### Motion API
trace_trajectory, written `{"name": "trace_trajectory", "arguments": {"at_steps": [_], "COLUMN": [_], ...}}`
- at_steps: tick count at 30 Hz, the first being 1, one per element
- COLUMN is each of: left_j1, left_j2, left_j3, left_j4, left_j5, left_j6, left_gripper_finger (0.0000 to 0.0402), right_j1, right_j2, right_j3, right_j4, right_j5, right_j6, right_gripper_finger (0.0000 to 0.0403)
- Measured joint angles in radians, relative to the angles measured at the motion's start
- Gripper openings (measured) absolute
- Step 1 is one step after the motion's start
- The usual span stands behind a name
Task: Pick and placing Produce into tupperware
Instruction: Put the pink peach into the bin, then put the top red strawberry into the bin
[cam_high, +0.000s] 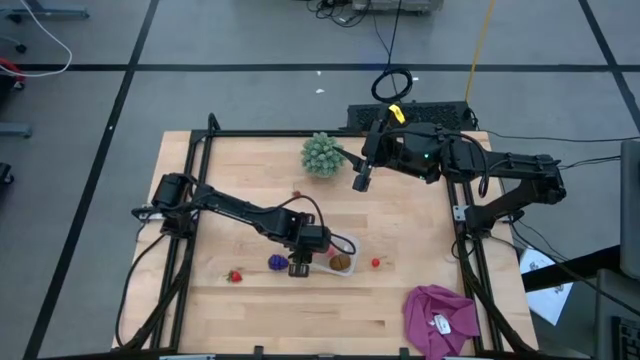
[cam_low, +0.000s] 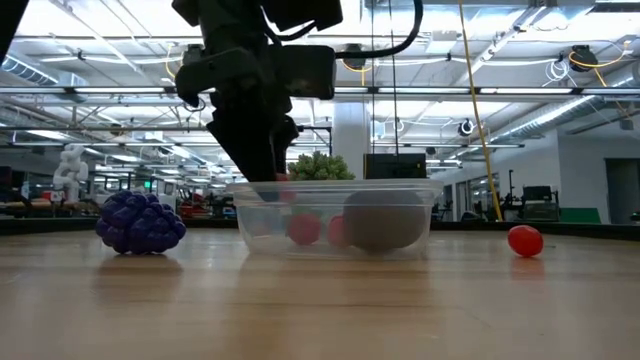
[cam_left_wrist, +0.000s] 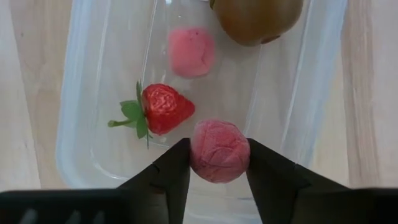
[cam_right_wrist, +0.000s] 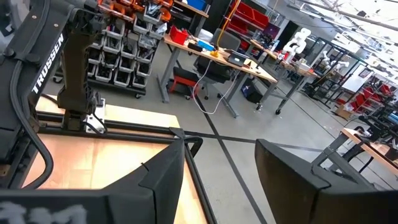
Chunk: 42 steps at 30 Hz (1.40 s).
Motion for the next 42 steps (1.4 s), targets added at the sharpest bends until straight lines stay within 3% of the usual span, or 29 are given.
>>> {"name": "trace_trajectory", "arguments": {"at_steps": [9, 16, 22, 28, 34, 42], "left_j1": [0.018, 0.019, 0.019, 0.060, 0.194, 0.344], "left_j2": [0.000, -0.037, -0.140, -0.235, -0.255, -0.256], "left_j3": [0.000, -0.001, -0.001, -0.024, -0.095, -0.221], "left_j4": [0.000, -0.027, -0.098, -0.135, -0.131, 0.035], "left_j5": [-0.092, -0.116, -0.194, -0.355, -0.286, -0.205], "left_j6": [-0.025, -0.004, -0.027, -0.011, 0.028, 0.140], "left_gripper_finger": [0.0243, 0.0279, 0.0276, 0.0264, 0.0250, 0.0244], "right_j1": [0.000, 0.000, 0.000, 0.001, 0.002, 0.002], "right_j2": [0.000, 0.000, 0.001, 0.001, 0.001, 0.001], "right_j3": [0.000, 0.000, 0.000, 0.000, 0.000, 0.000], "right_j4": [0.000, 0.000, -0.001, -0.008, -0.020, -0.034], "right_j5": [0.000, 0.000, 0.000, 0.000, 0.000, 0.000], "right_j6": [0.000, 0.000, 0.000, 0.000, 0.010, 0.012], "right_gripper_finger": [0.0189, 0.0189, 0.0189, 0.0189, 0.0189, 0.0189]}}
